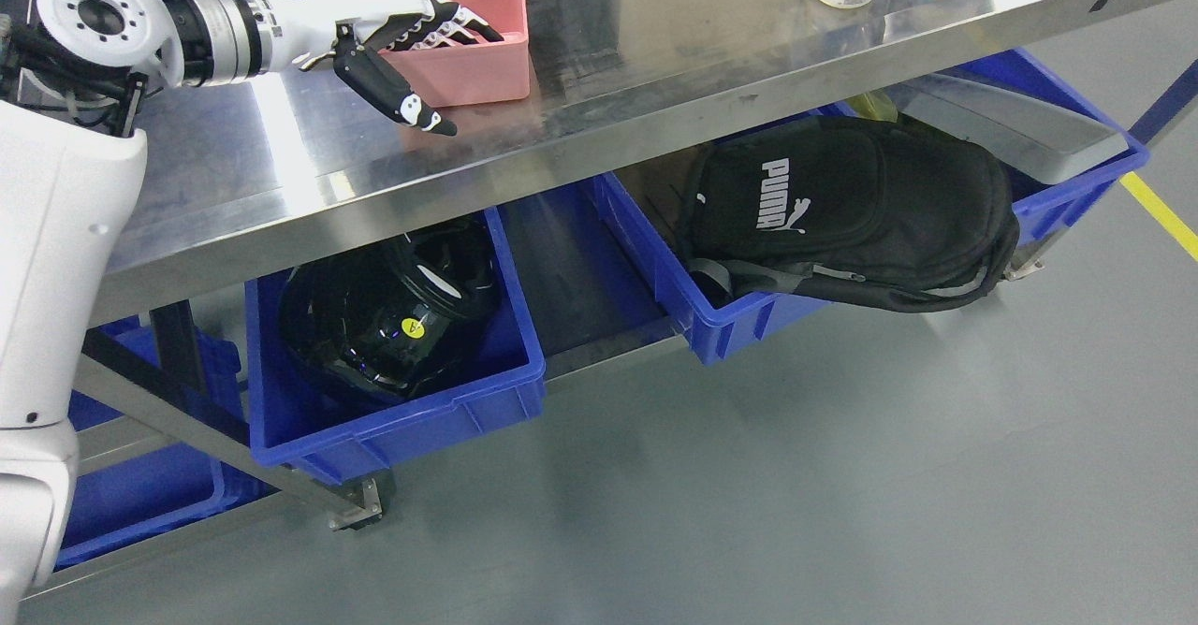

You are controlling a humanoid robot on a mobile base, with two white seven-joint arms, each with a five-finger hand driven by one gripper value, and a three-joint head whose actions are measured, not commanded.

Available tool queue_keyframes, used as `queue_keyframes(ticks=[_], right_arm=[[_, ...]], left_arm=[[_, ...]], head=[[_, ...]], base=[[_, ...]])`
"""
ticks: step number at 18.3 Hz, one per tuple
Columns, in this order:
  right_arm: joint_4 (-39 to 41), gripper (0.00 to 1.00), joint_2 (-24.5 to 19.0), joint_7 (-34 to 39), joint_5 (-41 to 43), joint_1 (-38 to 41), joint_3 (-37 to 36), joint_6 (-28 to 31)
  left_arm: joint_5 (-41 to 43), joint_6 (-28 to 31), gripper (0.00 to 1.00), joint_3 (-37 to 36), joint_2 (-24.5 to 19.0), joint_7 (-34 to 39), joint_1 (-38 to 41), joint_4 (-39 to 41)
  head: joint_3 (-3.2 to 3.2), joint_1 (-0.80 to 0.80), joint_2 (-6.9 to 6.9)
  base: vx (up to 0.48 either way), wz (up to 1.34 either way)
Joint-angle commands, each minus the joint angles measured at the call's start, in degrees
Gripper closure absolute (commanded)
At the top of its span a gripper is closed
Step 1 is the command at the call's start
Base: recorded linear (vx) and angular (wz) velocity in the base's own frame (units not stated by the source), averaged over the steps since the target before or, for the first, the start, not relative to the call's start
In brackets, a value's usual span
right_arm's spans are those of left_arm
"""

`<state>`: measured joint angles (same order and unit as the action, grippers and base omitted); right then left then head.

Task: Place storage box into left shelf container
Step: 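Grip the pink box's rim with the left hand fingers, then lift the pink box off the table with the left hand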

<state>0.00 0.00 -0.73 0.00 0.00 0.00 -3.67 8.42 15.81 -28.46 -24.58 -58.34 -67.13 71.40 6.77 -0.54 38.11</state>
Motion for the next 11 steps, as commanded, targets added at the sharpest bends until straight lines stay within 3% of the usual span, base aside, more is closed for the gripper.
queue_keyframes(ticks=[1,4,8,11], right_arm=[[1.0,0.00,1.0,0.0,0.1,-0.4,-0.2,0.0],[1.0,0.00,1.0,0.0,0.1,-0.4,-0.2,0.0],[1.0,0.00,1.0,0.0,0.1,-0.4,-0.2,0.0],[1.0,0.00,1.0,0.0,0.1,-0.4,-0.2,0.0]], left_arm=[[1.1,0.2,0.44,0.7,5.0,-0.3,0.2,-4.1],[1.2,-0.5,0.67,5.6,6.6,-0.4,0.2,-4.9],[1.6,-3.8,0.88,9.5,7.5,-0.4,0.0,-5.6],[3.0,-6.7,0.99,14.0,8.4,-0.4,-0.4,-5.7]], head=[[0.00,0.00,0.00],[0.00,0.00,0.00],[0.00,0.00,0.00],[0.00,0.00,0.00]], base=[[0.000,0.00],[0.000,0.01],[-0.001,-0.02],[0.000,0.00]])
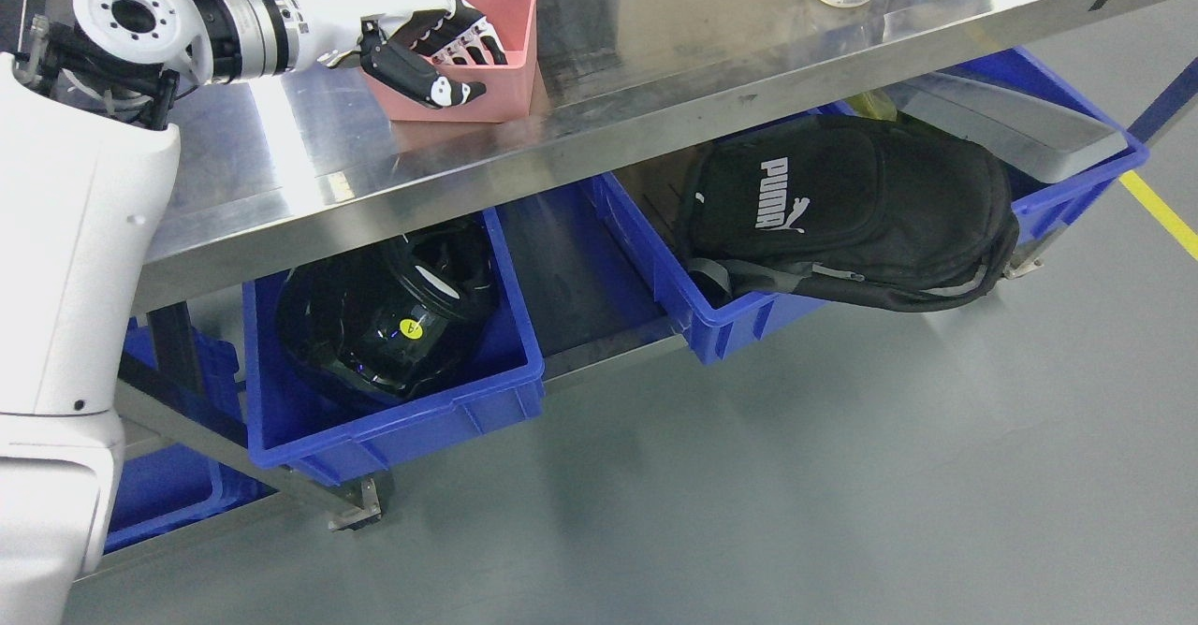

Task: Place storage box into left shelf container
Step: 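Lift the pink box off the table with the left hand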

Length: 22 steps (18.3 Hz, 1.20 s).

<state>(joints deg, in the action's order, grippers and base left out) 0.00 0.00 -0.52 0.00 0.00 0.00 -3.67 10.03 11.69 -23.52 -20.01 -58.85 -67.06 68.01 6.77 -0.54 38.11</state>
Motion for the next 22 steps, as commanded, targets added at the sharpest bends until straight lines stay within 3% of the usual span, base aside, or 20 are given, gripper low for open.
queue_keyframes(ticks=[1,7,13,22], right_arm=[[1.0,0.00,1.0,-0.2,0.1,-0.4,-0.2,0.0],[1.0,0.00,1.0,-0.3,0.1,-0.4,-0.2,0.0],[1.0,0.00,1.0,-0.3,0.1,-0.4,-0.2,0.0],[1.0,0.00,1.0,-0.3,0.1,-0.4,-0.2,0.0]], left_arm=[[1.5,-3.4,0.99,10.0,3.8,0.1,-0.7,-2.4],[1.2,-6.1,1.00,16.8,3.1,-0.2,-3.6,-0.3],[1.1,-6.2,1.00,23.5,3.4,-0.3,-1.4,10.4],[1.1,-6.2,1.00,23.5,2.6,-0.1,1.6,17.2]], head=[[0.00,0.00,0.00],[0.00,0.00,0.00],[0.00,0.00,0.00],[0.00,0.00,0.00]], base=[[0.000,0.00],[0.000,0.00],[0.000,0.00],[0.000,0.00]])
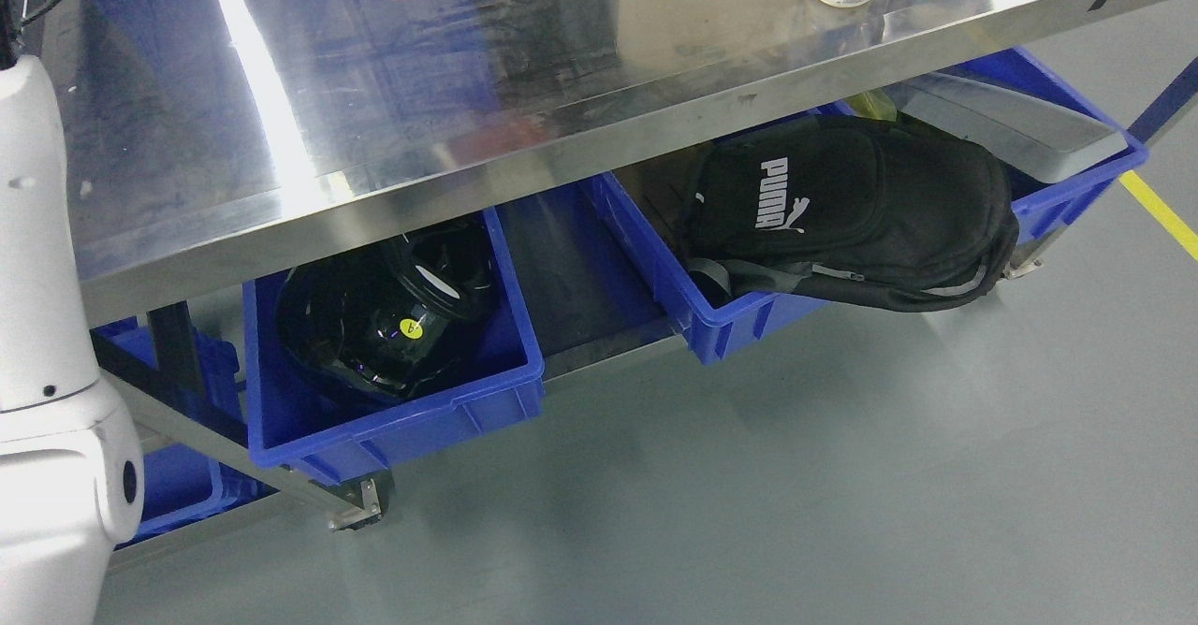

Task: Place storage box into left shelf container
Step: 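Lift the pink box off the table with the left hand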

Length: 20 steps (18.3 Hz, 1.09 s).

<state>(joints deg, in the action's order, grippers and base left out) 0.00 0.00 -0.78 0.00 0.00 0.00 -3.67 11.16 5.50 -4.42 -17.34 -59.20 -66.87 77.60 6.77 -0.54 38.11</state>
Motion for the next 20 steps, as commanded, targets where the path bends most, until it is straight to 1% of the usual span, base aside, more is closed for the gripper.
queue_keyframes(ticks=[1,6,13,17,20], right_arm=[[1.0,0.00,1.0,0.0,0.1,-0.4,-0.2,0.0],[1.0,0.00,1.0,0.0,0.1,-0.4,-0.2,0.0],[1.0,0.00,1.0,0.0,0.1,-0.4,-0.2,0.0],[1.0,0.00,1.0,0.1,0.1,-0.4,-0.2,0.0],[1.0,0.00,1.0,0.1,0.1,-0.4,-0.2,0.0]], left_arm=[[0.0,-0.1,1.00,4.3,-0.1,0.2,1.4,7.7],[0.1,-0.1,1.00,4.2,-0.9,0.2,1.6,7.7],[0.1,-0.8,1.00,4.2,-0.8,0.2,3.7,8.0],[0.1,-0.9,1.00,4.1,-0.2,0.2,4.6,8.1],[0.1,-1.6,1.00,3.0,0.0,0.3,5.2,8.3]], head=[[0.00,0.00,0.00],[0.00,0.00,0.00],[0.00,0.00,0.00],[0.00,0.00,0.00],[0.00,0.00,0.00]], base=[[0.000,0.00],[0.000,0.00],[-0.010,0.07],[-0.050,0.42],[-0.038,0.95]])
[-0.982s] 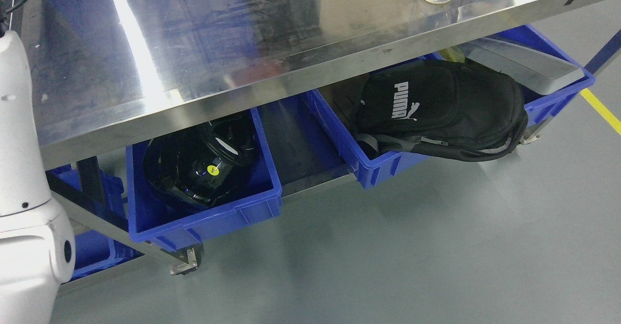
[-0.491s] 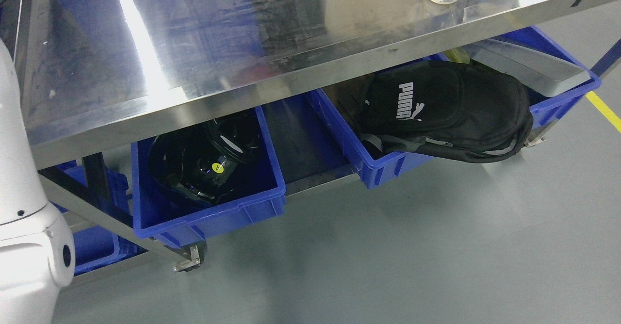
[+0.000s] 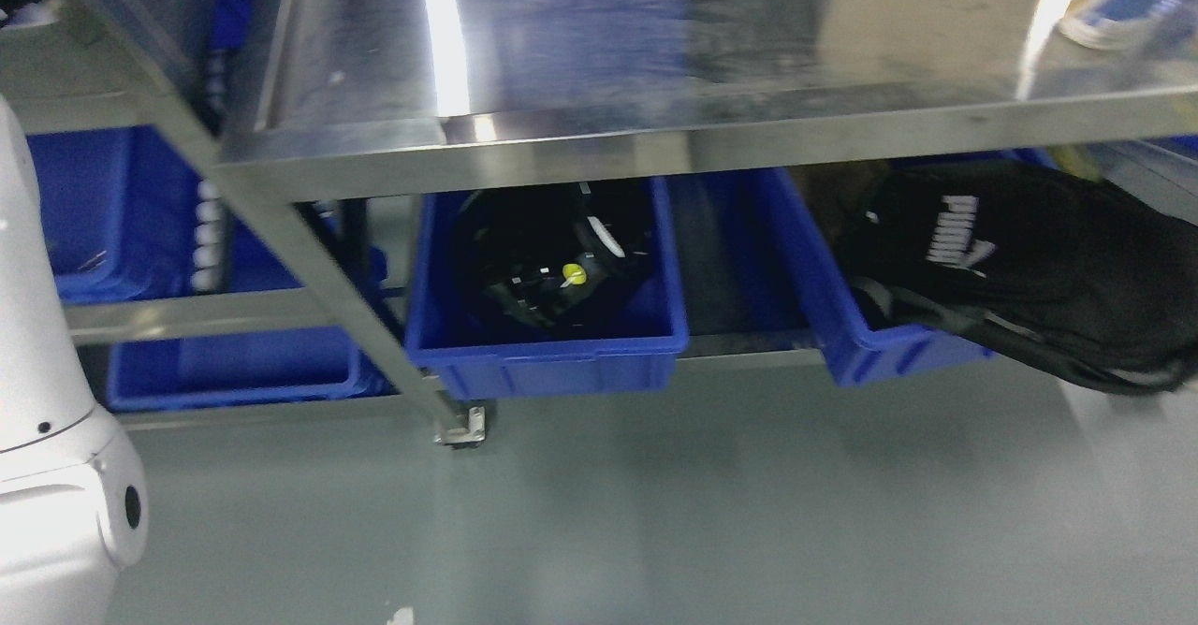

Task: Place storage box into left shelf container
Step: 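Lift the pink box off the table with the left hand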

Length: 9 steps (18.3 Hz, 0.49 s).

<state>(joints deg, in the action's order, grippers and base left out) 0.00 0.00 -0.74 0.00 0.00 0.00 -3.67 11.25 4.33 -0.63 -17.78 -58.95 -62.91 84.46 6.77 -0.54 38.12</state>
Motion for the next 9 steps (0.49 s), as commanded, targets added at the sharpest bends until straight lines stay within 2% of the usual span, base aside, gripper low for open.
queue_keyframes(ticks=[1,5,9], right_arm=[[1.0,0.00,1.0,0.0,0.1,-0.3,-0.2,0.0],[1.0,0.00,1.0,-0.1,0.1,-0.3,-0.2,0.0],[1.0,0.00,1.0,-0.1,0.1,-0.3,-0.2,0.0]], left_arm=[[0.0,-0.5,1.00,-1.2,0.7,0.1,1.7,1.4],[0.0,-0.5,1.00,-1.4,3.5,0.2,3.3,1.4],[0.0,-0.5,1.00,-2.2,3.9,0.3,3.6,1.4]], head=[[0.00,0.00,0.00],[0.00,0.00,0.01],[0.00,0.00,0.03]], base=[[-0.026,1.20],[-0.032,1.49],[0.038,1.53]])
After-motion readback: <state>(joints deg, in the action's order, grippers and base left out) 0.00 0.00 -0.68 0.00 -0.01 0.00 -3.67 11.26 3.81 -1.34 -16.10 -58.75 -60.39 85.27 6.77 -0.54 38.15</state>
